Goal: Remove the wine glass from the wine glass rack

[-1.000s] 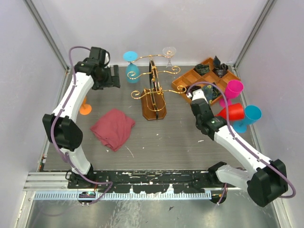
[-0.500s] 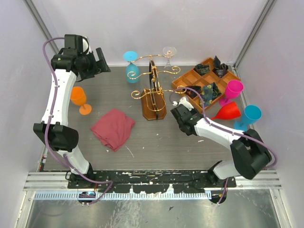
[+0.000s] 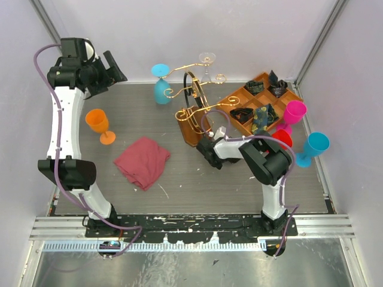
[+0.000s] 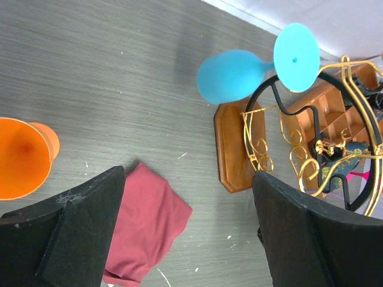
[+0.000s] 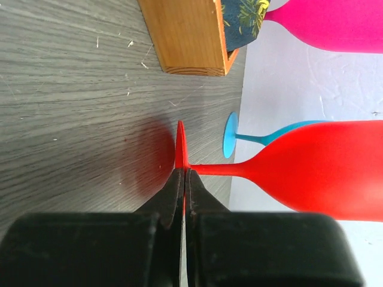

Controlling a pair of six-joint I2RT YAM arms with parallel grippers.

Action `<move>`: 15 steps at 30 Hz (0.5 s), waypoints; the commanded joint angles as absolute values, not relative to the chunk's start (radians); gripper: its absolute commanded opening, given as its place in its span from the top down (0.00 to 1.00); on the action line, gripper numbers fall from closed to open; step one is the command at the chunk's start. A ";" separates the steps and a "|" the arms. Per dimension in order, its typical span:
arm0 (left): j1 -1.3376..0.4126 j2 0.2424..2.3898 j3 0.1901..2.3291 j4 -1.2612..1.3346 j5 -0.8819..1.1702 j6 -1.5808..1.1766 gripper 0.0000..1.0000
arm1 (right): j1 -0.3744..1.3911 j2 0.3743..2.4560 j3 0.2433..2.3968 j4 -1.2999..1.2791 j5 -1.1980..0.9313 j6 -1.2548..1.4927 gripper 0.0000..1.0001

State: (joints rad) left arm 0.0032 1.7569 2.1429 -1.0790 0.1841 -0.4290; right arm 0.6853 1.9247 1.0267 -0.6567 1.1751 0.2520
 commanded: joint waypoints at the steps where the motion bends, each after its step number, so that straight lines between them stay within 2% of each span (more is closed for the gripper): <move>1: 0.030 1.771 2.187 -1.098 0.221 -0.443 0.06 | 0.693 1.987 1.092 -0.778 1.219 0.391 0.99; 15: 0.043 1.777 2.159 -1.088 0.222 -0.447 0.08 | 0.703 2.075 1.132 -0.807 1.176 0.414 0.99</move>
